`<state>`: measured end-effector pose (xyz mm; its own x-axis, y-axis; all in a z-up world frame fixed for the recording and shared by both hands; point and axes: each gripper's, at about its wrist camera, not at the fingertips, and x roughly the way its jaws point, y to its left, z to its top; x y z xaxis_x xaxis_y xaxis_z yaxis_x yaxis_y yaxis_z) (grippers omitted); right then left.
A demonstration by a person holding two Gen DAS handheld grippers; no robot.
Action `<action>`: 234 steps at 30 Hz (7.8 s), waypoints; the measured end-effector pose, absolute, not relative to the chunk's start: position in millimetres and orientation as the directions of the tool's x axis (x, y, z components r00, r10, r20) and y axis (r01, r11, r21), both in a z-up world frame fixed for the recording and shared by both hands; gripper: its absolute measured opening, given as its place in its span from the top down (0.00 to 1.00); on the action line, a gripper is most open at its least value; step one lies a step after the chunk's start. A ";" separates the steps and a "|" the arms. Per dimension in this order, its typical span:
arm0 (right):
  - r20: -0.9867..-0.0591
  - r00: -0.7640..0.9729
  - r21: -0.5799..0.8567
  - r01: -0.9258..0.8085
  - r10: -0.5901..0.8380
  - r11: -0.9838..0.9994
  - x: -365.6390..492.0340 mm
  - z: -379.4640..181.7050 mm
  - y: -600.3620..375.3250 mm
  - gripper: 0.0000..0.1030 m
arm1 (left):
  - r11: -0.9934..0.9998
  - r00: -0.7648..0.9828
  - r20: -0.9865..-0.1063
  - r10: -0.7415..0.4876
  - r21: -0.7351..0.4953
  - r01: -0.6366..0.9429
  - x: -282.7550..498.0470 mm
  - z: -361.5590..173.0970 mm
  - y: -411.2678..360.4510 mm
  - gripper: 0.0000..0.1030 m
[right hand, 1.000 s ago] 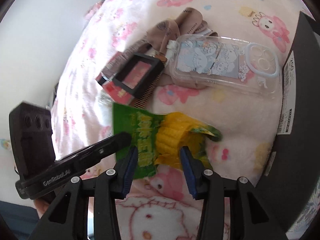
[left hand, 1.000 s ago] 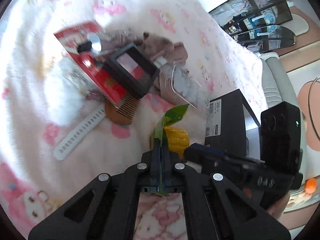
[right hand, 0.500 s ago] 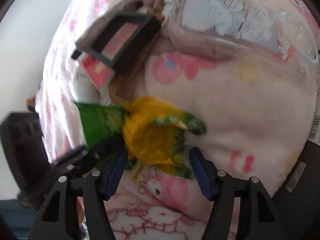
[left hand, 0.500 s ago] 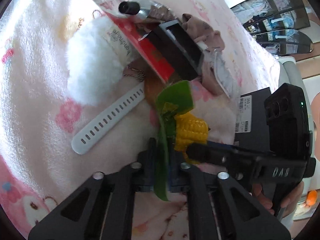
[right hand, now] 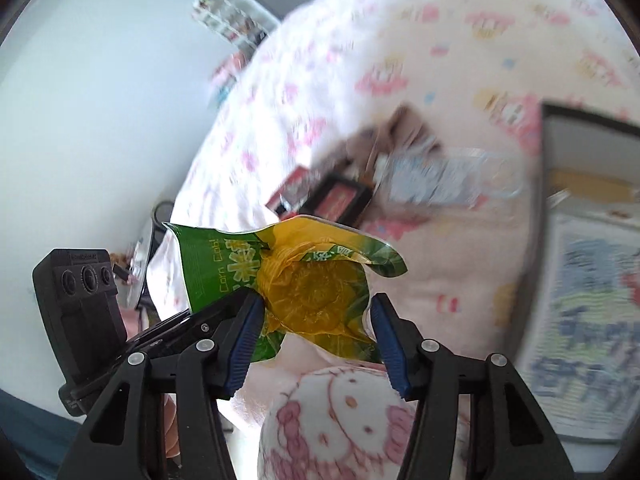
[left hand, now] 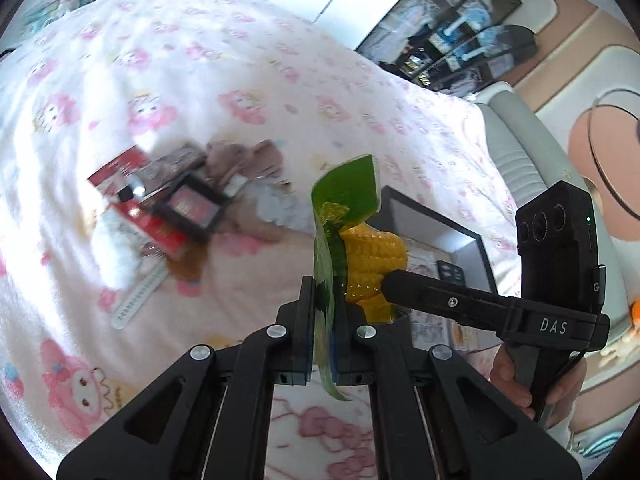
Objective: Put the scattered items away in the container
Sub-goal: 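Carry the corn snack bag with both grippers over the open box, then lower the corn snack bag into the box in front of the cards, then open both grippers and lift them out of the box, then reach the right gripper to the black mirror frame and grasp it, then carry the black mirror frame with the right gripper over the box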
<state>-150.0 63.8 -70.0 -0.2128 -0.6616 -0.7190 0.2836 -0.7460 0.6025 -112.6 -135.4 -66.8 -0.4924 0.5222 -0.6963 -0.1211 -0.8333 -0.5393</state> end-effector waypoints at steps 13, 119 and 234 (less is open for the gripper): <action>-0.798 -0.450 0.450 -0.003 -0.400 -0.893 -112.3 -71.4 276.4 0.50 | -0.750 -0.179 -0.752 0.634 -0.542 -0.378 -154.5 -93.6 114.4 0.96; -0.779 -0.620 0.220 -0.132 -0.092 -0.966 -42.9 -28.5 320.9 0.53 | -0.688 -0.314 -0.659 0.684 -0.438 -0.578 -64.6 -15.4 167.0 0.85; -0.874 -0.005 0.479 0.168 -0.487 -0.862 -241.9 -206.1 -21.0 0.72 | -0.892 -0.384 -0.887 0.256 -0.370 0.261 -181.4 -190.7 -175.1 0.88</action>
